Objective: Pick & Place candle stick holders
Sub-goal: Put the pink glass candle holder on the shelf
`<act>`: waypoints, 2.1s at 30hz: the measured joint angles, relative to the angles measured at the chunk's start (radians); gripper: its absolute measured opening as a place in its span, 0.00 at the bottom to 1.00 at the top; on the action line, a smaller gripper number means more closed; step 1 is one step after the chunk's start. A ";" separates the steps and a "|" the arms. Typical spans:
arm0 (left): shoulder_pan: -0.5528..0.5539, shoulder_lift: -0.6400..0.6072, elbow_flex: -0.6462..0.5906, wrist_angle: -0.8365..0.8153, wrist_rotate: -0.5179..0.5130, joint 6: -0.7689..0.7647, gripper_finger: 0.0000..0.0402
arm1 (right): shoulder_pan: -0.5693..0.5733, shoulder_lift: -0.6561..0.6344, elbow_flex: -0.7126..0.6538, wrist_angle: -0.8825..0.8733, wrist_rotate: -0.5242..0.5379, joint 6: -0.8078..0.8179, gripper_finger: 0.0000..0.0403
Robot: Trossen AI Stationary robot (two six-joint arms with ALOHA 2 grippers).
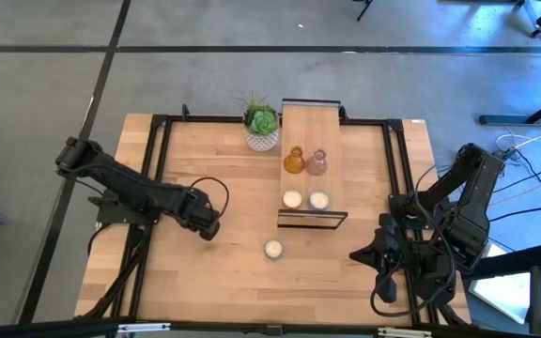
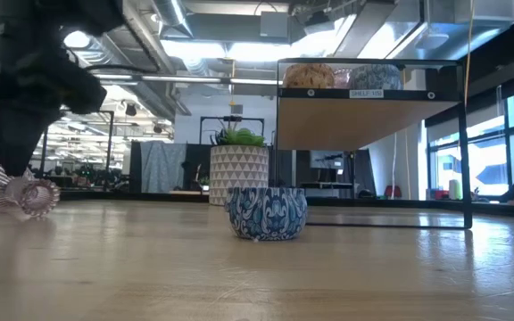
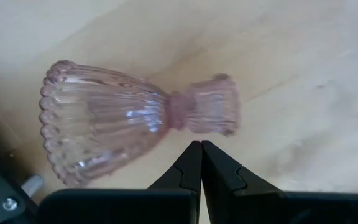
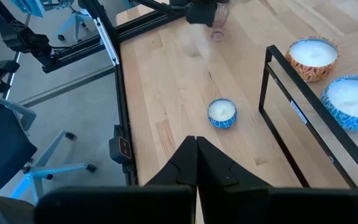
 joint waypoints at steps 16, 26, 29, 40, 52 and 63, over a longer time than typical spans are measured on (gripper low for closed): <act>0.072 -0.045 0.201 -0.476 -0.108 -0.263 0.00 | 0.018 0.000 0.000 -0.016 0.001 0.000 0.00; 0.145 -0.244 0.024 -0.399 -0.066 -0.300 0.01 | 0.039 0.000 0.000 -0.034 0.003 0.028 0.00; 0.157 -0.338 -0.038 -0.312 -0.052 -0.304 0.00 | 0.043 0.000 0.000 -0.035 0.010 0.035 0.00; 0.176 -0.504 -0.055 -0.295 -0.083 -0.277 0.01 | 0.042 0.000 0.000 -0.041 0.030 0.041 0.00; 0.176 -0.351 -0.055 -0.296 -0.020 -0.216 0.28 | 0.042 0.000 0.000 -0.041 0.048 0.045 0.00; 0.214 -0.307 -0.055 -0.260 0.009 -0.202 0.44 | 0.042 0.000 0.000 -0.045 0.047 0.057 0.00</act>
